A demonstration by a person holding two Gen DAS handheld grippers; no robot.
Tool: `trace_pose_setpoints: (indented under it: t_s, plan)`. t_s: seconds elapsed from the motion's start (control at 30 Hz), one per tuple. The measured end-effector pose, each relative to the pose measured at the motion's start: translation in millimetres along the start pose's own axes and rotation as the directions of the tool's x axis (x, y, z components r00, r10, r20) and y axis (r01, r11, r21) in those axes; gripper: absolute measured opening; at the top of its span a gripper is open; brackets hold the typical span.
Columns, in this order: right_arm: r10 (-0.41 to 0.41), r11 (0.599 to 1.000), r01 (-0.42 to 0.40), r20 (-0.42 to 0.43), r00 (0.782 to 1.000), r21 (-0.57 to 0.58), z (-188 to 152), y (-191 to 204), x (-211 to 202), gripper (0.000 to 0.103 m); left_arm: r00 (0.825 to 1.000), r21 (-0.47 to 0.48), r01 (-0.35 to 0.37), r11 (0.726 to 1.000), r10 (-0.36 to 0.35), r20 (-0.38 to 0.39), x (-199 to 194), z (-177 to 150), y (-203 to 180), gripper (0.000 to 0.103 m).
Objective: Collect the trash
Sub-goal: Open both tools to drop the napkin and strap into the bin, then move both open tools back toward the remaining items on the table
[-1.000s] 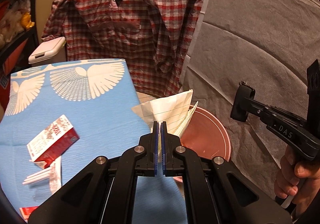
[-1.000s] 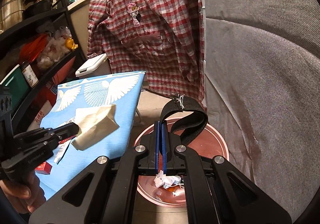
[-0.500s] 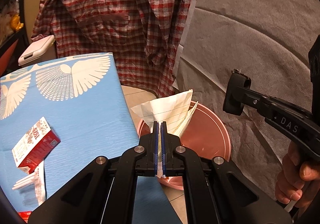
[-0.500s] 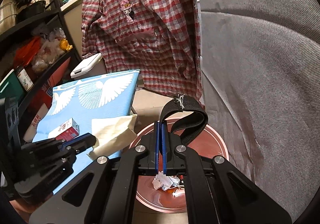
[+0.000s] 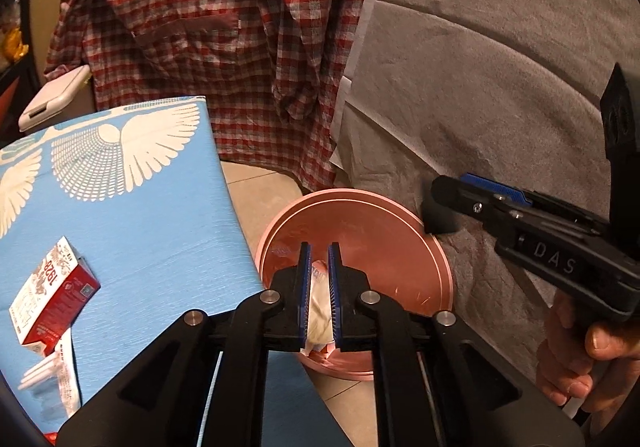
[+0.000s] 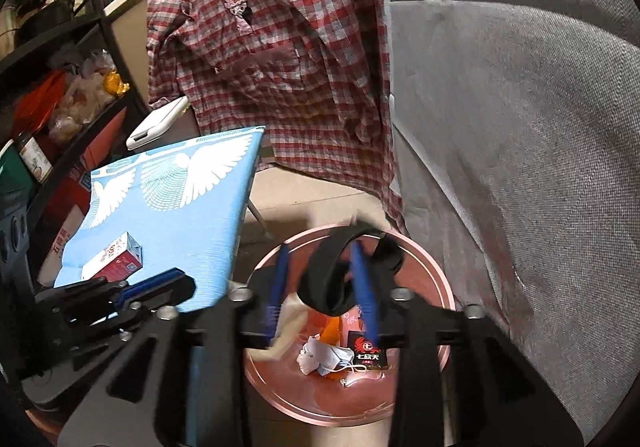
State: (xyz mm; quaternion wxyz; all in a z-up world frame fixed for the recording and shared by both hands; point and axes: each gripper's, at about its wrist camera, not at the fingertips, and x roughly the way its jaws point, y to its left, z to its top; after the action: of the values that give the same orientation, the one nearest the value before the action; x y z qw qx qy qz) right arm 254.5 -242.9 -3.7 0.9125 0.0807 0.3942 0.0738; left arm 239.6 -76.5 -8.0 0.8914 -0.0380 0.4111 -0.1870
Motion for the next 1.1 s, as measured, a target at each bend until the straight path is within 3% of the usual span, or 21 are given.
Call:
trace_pose_setpoints:
  t_s: [0.23, 0.7, 0.77, 0.97, 1.1]
  plan:
    - [0.000, 1.000, 0.000, -0.031, 1.000, 0.001, -2, 3, 2, 0.049, 1.000, -0.009, -0.002, 1.000, 0.002, 0.013, -11, -1, 6, 0.009]
    - [0.019, 0.999, -0.017, 0.034, 0.999, -0.034, -2, 38, -22, 0.048, 0.995, -0.039, -0.051, 0.998, 0.054, 0.082, -68, -6, 44, 0.009]
    - [0.032, 0.999, -0.030, 0.045, 0.998, -0.043, -3, 48, -27, 0.045, 0.993, -0.046, -0.062, 0.997, 0.066, 0.093, -81, -8, 55, 0.009]
    - [0.085, 0.993, -0.080, 0.068, 0.994, -0.082, -7, 81, -39, 0.020, 0.986, -0.074, -0.104, 0.992, 0.113, 0.123, -118, -20, 95, 0.009]
    - [0.127, 0.986, -0.117, 0.080, 0.989, -0.121, -13, 106, -44, 0.016, 0.978, -0.112, -0.132, 0.985, 0.148, 0.145, -143, -27, 126, 0.009]
